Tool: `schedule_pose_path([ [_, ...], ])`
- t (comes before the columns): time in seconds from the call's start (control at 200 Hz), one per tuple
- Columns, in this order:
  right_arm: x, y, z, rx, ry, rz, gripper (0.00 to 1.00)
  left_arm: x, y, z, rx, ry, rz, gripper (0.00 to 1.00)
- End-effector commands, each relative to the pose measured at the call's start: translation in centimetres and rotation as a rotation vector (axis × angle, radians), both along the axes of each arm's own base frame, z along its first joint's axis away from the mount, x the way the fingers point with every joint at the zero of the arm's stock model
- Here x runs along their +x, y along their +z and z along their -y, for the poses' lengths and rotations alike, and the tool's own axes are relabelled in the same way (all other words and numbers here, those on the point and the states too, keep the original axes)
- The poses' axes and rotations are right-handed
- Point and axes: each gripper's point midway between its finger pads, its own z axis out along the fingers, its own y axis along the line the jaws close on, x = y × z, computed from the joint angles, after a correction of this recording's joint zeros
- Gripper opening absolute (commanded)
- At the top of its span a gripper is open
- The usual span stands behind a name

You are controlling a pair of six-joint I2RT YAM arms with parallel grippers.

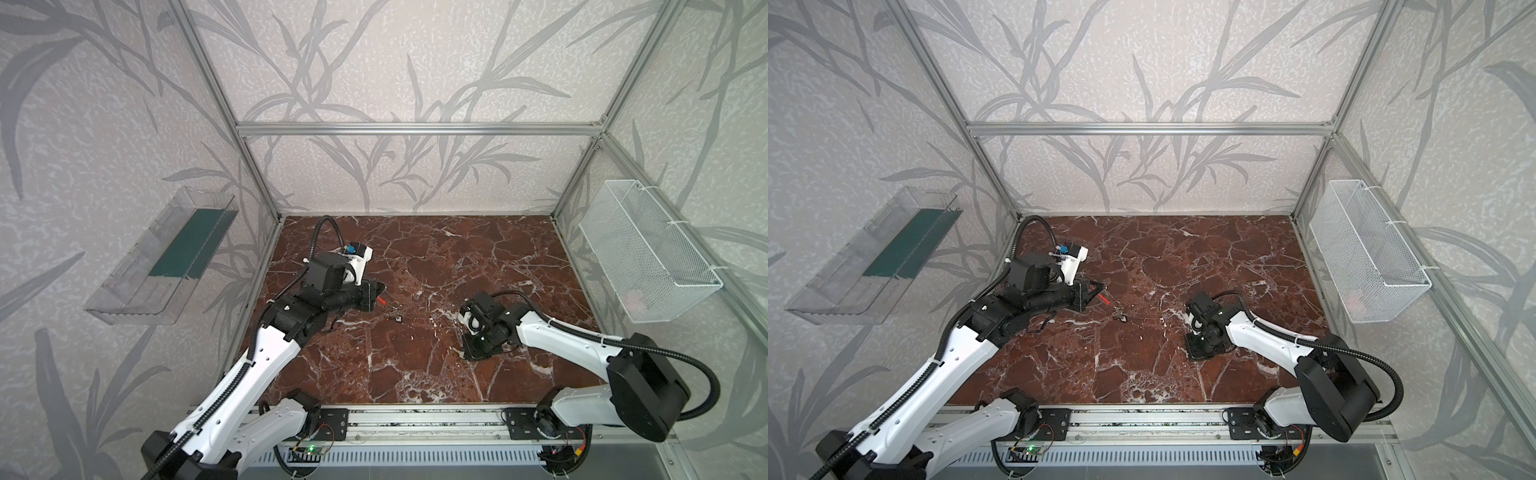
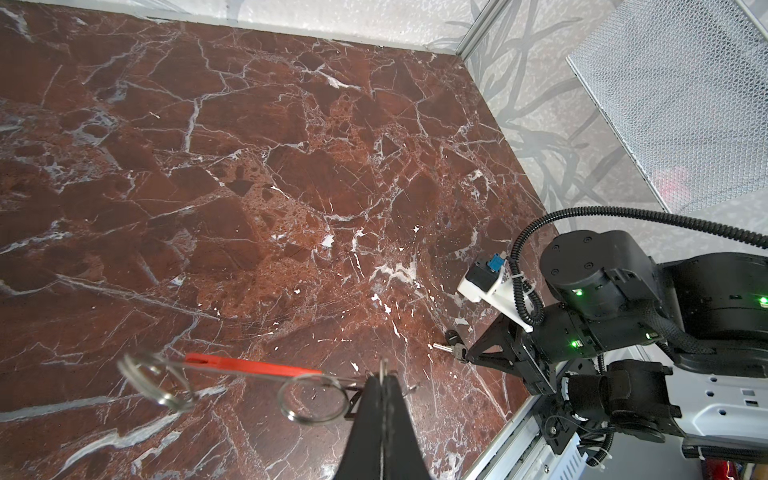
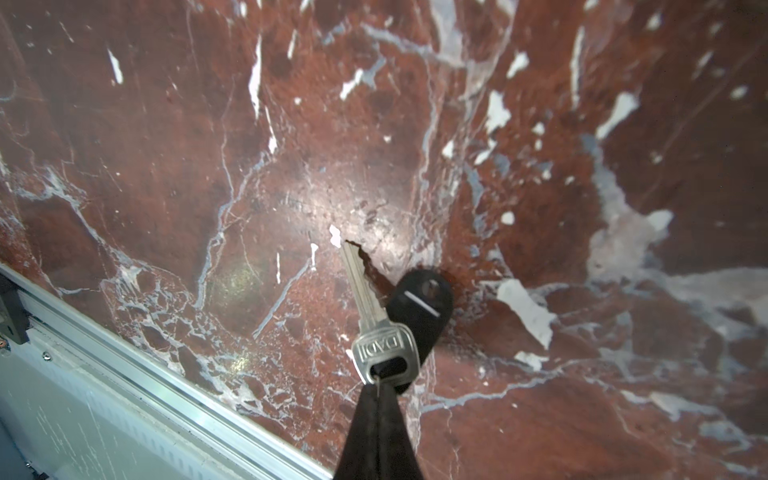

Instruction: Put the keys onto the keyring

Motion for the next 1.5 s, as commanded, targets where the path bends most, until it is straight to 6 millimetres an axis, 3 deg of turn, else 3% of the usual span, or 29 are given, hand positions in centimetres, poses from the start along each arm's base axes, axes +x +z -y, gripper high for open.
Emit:
schedule_pose_path([
  [0.0,-1.1,-0.3,0.2,-0.003,0.000,-0.041,0.00,0.3,0.3,0.3,-0.005,-0.013,0.025,0.00],
  [0.145,-1.4,-0.9,0.3,-0.036,0.017,-0.095,0.00,0.3,0.2,0.3,-0.006,-0.014,0.020,0.00],
  [0.22,-1.2,-0.6,0.0,-0.036,0.025,-0.096,0.12,0.3,0.2,0.3,-0.006,-0.013,0.018,0.00],
  [0.435,-0.2,1.4,-0.5,-0.006,0.014,-0.038,0.27,0.1,0.0,0.1,-0.002,-0.009,0.015,0.00],
  [0.625,-0.5,2.1,0.3,0.010,-0.015,0.007,0.34,0.2,-0.1,0.2,-0.006,-0.008,0.014,0.00],
  [0.795,-1.4,1.6,1.0,0.025,-0.060,0.033,0.35,0.3,-0.2,0.4,-0.013,-0.013,0.010,0.00],
  [1.135,-2.4,0.8,1.7,-0.195,0.043,0.117,0.35,0.3,-0.2,0.4,-0.017,-0.010,0.010,0.00],
  [1.495,-2.0,0.1,0.1,-0.355,0.171,0.183,0.38,0.1,-0.2,0.2,-0.014,-0.006,0.013,0.00],
])
